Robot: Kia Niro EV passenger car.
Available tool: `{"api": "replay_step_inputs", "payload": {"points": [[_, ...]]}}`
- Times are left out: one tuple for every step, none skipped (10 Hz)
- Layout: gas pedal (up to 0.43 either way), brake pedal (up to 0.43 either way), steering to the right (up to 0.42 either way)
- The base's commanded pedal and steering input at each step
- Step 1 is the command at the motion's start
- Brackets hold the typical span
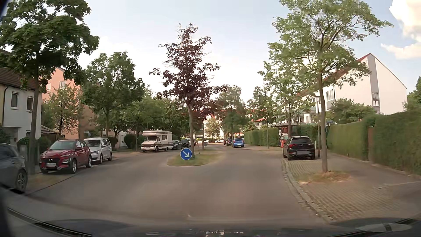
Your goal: Follow the waypoints while adhering to traffic rules and regulations
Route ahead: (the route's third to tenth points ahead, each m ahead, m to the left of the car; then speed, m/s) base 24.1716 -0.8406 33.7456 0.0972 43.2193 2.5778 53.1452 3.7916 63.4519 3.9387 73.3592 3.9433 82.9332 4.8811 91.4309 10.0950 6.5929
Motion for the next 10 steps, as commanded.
{"api": "replay_step_inputs", "payload": {"points": [[0.118, 0.018, 0.028], [0.118, 0.018, 0.032], [0.118, 0.012, 0.035], [0.118, 0.018, 0.036], [0.110, 0.012, 0.036], [0.098, 0.012, 0.037], [0.087, 0.012, 0.040], [0.087, 0.018, 0.045], [0.059, 0.012, 0.048], [0.059, 0.012, 0.048]]}}
